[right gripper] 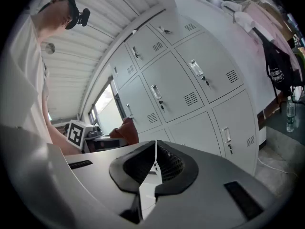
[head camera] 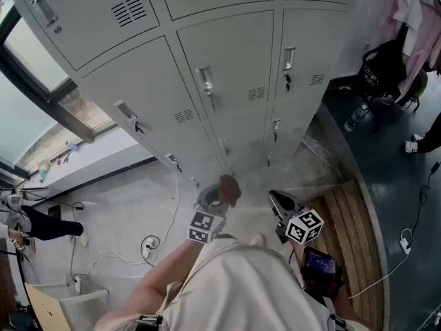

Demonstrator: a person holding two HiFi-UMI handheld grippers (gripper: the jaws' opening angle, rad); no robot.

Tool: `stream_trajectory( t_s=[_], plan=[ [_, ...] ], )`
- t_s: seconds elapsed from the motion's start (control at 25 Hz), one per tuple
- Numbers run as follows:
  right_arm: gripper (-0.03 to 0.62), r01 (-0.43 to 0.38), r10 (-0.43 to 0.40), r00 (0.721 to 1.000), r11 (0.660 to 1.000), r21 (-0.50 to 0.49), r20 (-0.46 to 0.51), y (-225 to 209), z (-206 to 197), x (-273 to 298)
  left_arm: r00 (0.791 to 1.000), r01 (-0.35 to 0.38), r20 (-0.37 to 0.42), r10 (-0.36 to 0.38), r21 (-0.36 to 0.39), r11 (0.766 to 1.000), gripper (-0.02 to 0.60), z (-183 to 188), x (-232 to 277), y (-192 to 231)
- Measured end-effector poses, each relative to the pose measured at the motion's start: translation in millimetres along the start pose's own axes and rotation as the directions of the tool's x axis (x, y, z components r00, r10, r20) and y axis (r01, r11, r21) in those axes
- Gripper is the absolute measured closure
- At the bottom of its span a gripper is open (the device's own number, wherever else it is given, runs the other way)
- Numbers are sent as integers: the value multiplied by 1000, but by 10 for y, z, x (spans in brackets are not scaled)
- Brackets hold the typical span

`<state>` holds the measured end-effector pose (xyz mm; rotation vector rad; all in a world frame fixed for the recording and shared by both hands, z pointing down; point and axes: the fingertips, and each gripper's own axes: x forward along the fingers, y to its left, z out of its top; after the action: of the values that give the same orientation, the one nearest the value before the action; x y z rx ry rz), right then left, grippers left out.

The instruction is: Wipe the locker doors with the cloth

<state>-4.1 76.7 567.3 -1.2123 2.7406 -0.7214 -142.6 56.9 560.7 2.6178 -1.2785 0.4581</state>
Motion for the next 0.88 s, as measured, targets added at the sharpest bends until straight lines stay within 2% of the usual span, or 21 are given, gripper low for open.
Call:
stream_trajectory(
  t_s=[0.28,0.52,0.6,0.72,0.8,0.88],
  plan=[
    [574,22,-22,1000,1000,-10,17,-492,291,171,995,-95,15,95,-21,995,503,136,569,492],
    [574,60,-60,998,998,-15,0,-716,394,271,970,-243,-2,243,-41,969,503,236,951,1182],
    [574,77,-78,997,997,-20,-5,-821,458,311,953,-303,-32,301,-48,952,503,241,1116,1432],
    [574,97,-97,995,995,-4,-5,-916,491,386,913,-405,-91,398,-73,911,503,234,1334,1825],
    [574,110,-110,994,994,3,-12,-957,478,427,891,-452,-84,446,-71,889,503,290,1471,2031],
    [574,122,-122,992,993,3,-25,-1007,478,487,872,-489,-41,487,-49,871,503,415,1569,2182]
  ],
)
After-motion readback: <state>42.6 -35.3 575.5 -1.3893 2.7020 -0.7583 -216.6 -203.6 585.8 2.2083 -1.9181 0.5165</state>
